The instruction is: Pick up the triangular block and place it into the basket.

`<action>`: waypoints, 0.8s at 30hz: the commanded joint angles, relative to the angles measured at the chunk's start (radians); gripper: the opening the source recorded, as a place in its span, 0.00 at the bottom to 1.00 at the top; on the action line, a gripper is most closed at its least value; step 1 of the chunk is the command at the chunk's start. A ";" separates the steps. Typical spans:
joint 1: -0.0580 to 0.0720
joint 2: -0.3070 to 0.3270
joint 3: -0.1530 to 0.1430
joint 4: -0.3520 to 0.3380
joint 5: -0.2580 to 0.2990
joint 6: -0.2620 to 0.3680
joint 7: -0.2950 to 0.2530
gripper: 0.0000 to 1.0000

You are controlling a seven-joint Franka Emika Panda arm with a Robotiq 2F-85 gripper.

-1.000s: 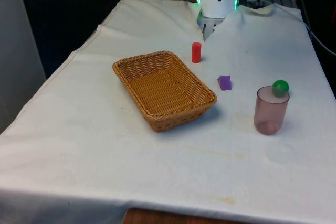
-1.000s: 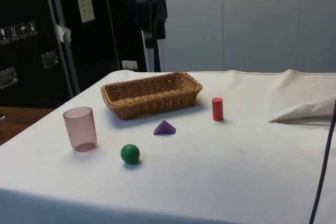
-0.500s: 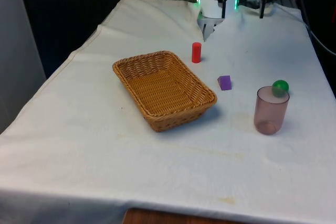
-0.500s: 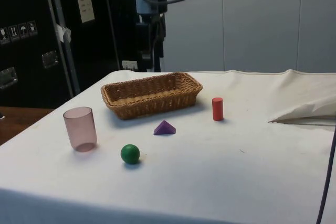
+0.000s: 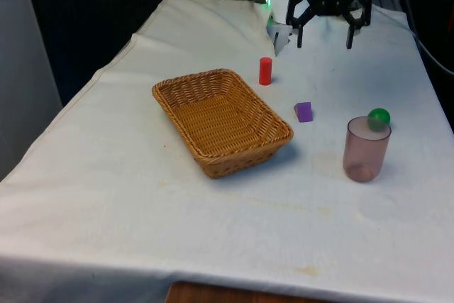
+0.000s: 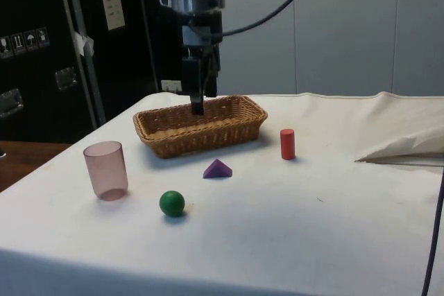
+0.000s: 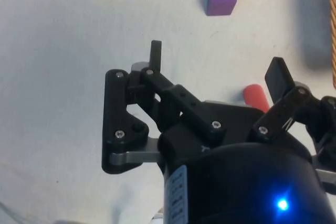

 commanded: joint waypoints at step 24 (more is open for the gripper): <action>-0.010 0.135 -0.029 -0.034 0.006 0.178 -0.056 1.00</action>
